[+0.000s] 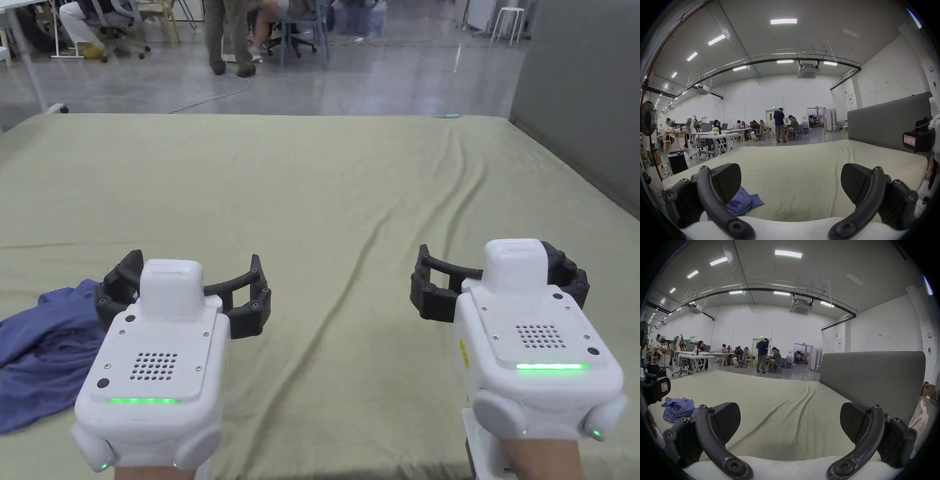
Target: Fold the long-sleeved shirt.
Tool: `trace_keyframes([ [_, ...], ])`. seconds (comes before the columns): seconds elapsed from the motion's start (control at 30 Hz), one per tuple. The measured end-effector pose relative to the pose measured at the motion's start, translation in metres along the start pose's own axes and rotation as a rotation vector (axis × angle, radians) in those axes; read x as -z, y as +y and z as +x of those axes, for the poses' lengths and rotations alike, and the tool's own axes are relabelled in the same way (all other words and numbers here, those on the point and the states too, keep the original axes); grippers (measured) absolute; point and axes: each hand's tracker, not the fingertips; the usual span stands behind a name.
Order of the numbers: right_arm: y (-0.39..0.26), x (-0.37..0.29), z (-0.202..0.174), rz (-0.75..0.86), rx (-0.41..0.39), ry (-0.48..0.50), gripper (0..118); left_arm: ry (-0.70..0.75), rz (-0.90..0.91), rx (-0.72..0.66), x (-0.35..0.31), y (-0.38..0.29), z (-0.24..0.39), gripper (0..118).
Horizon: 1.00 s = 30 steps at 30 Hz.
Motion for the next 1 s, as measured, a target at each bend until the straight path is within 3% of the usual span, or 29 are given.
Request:
trace_keyframes([
  [1.0, -0.0018, -0.0003, 0.0081, -0.022, 0.032, -0.008, 118, -0.028, -0.038, -0.012, 0.0017, -0.0019, 0.0051, 118],
])
